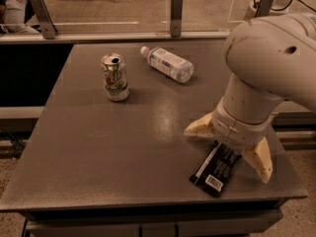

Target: Move rxbar chocolate near 7up can

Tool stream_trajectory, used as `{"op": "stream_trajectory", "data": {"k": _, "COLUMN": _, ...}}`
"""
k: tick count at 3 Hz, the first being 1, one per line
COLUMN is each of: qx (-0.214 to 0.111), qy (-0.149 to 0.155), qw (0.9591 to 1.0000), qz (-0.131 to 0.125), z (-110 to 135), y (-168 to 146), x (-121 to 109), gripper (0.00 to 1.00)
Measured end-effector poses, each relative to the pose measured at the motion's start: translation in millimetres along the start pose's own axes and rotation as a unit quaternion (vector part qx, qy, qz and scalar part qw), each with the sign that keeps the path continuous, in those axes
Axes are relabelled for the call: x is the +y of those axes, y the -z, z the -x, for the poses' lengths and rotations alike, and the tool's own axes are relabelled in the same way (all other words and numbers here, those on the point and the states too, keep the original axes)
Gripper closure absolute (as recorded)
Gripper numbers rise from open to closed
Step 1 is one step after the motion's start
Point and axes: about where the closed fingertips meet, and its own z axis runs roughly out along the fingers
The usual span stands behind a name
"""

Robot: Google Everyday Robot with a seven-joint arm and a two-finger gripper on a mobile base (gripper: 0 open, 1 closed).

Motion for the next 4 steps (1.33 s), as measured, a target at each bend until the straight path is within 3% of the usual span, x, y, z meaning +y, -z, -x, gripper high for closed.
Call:
{"op": "stream_trajectory", "data": {"k": 1, "qx": 0.002, "qy": 0.000, "qw": 1.0000, "qz": -0.001, "z": 0.4, "y": 1.0, "x": 0.0, "gripper": 0.17}}
{"op": "stream_trajectory", "data": {"k": 4, "qx": 0.004, "qy": 0.001, "qw": 1.0000, "qz": -0.002, "z": 0.8, "y": 10.1, "x": -0.6, "gripper": 0.86}}
